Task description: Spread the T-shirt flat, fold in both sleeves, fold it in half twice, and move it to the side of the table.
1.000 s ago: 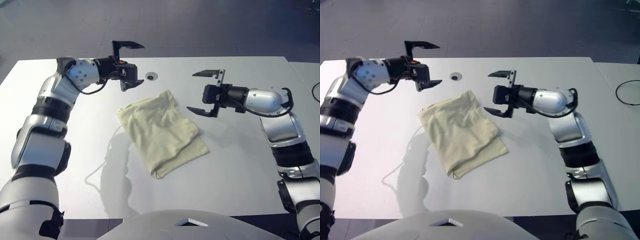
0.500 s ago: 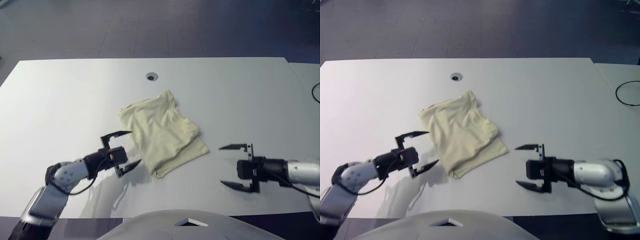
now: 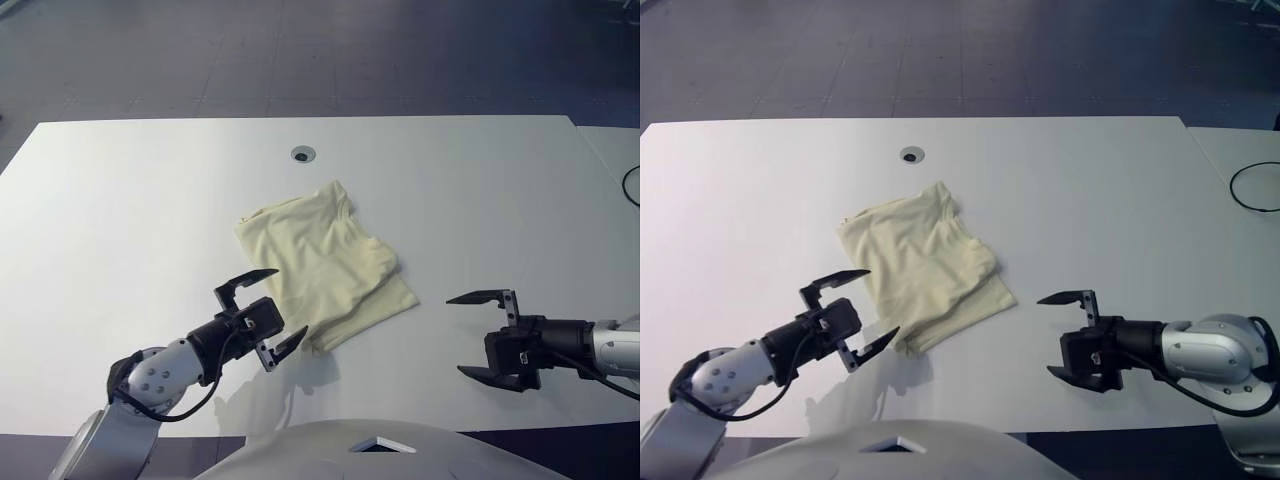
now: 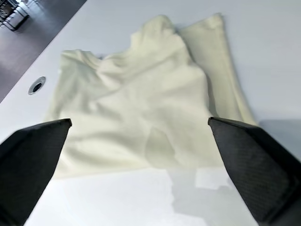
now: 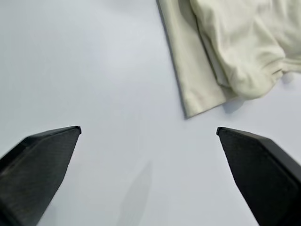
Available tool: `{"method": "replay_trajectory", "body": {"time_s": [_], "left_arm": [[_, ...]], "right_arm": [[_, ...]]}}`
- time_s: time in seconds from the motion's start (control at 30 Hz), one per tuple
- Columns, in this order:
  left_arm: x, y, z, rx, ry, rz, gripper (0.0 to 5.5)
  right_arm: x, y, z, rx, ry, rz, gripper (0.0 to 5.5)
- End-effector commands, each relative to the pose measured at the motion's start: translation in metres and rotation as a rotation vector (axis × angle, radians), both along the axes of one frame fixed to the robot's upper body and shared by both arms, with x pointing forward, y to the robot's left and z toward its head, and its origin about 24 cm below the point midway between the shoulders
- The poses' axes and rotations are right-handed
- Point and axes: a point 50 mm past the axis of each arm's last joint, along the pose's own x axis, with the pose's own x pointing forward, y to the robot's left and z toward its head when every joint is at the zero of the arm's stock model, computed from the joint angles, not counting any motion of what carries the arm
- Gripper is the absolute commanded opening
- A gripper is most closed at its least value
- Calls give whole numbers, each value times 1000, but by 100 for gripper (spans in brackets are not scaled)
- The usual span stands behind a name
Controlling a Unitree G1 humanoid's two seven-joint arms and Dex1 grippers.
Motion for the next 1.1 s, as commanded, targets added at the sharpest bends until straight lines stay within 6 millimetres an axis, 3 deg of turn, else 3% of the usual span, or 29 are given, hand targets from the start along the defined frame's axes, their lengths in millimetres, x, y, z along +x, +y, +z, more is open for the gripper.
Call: {"method": "replay_trajectory", "body": {"time_s": [0.03,0.23,0.37,0.5,0.63,0.83,1.03,1.1], "left_arm": [[8,-4,-14,57,-6,26,540],[9,0,-33,224,63,-57,540],[0,26,-45,374,181,-127,540],[20,56,-42,484,149,-105,540],[43,61,-25,474,73,-114,540],[37,35,13,290,86,-149,540],[57,43,62,343,-16,-170,540],[57,44,69,369,-15,-203,540]], "right_arm": [[16,3,6,1,-44,22,537],[22,10,8,24,-70,49,537],[23,11,9,33,-91,41,537],[23,15,8,45,-108,43,537],[16,24,1,69,-100,54,537],[8,36,-13,85,-100,44,537],[-5,41,-21,99,-88,-15,537],[-10,43,-23,108,-82,-30,537]]}}
